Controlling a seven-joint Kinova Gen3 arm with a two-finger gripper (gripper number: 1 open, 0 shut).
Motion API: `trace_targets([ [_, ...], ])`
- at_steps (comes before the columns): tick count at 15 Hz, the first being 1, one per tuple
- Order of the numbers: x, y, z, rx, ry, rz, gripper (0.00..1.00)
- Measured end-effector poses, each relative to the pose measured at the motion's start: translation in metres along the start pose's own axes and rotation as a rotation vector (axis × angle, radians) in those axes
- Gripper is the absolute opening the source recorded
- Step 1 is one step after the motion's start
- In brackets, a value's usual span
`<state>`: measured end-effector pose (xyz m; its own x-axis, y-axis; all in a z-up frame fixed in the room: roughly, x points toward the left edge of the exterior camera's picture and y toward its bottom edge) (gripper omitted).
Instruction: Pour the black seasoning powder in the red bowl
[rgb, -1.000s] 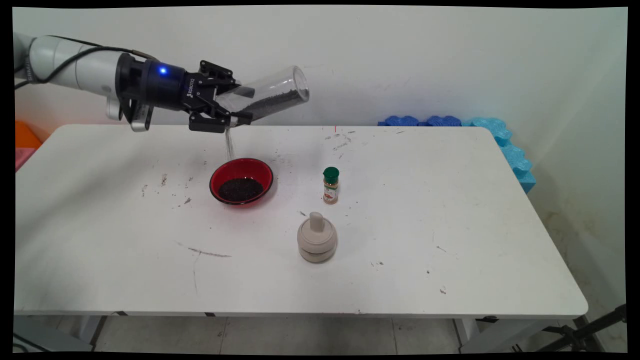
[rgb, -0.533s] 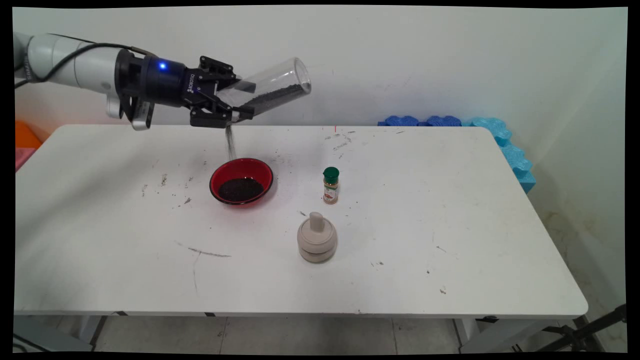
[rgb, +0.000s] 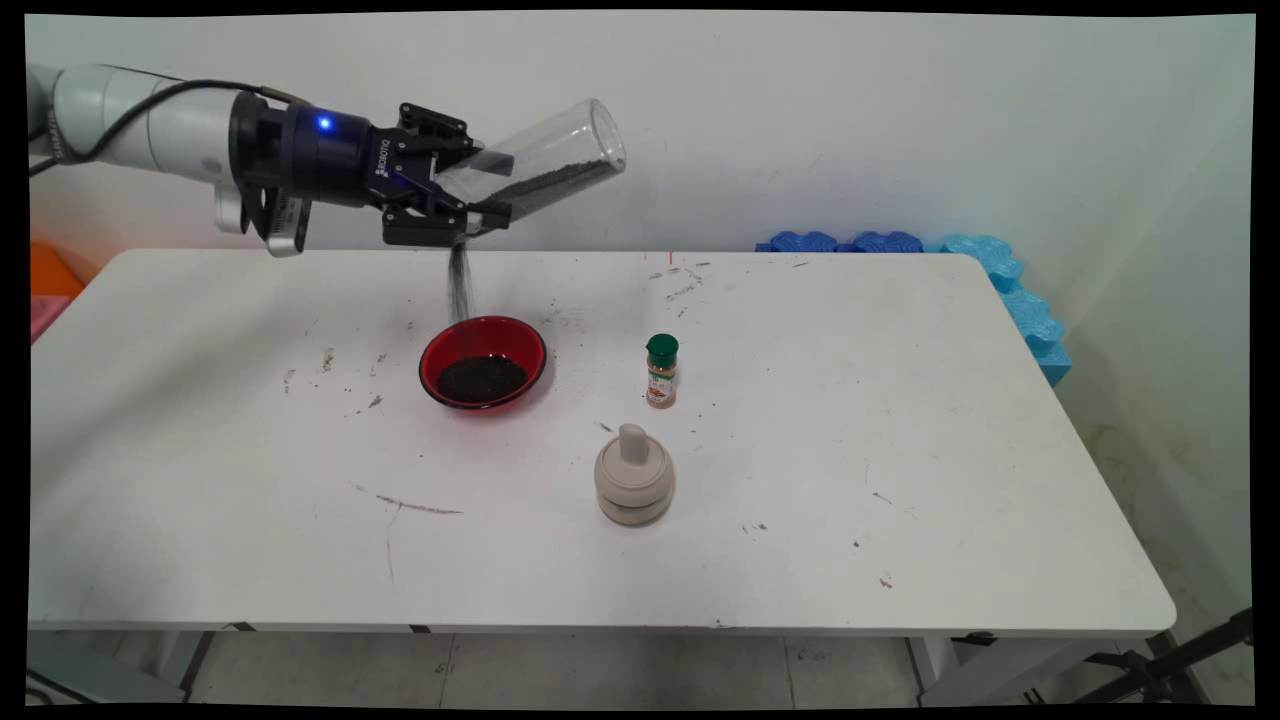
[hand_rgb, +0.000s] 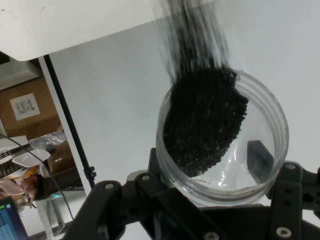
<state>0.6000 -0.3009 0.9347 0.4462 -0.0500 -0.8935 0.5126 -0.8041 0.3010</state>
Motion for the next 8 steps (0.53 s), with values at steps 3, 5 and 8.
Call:
trace_targets([
  [3,-0.0010,0.0002,0.0007,-0.005,-0.007,0.000,0.00],
  [5,-0.0017,0.0005,0.0012,-0.009,-0.010,0.000,0.00],
  [8,-0.0026,0.0009,0.0021,-0.014,-0.016,0.000,0.00],
])
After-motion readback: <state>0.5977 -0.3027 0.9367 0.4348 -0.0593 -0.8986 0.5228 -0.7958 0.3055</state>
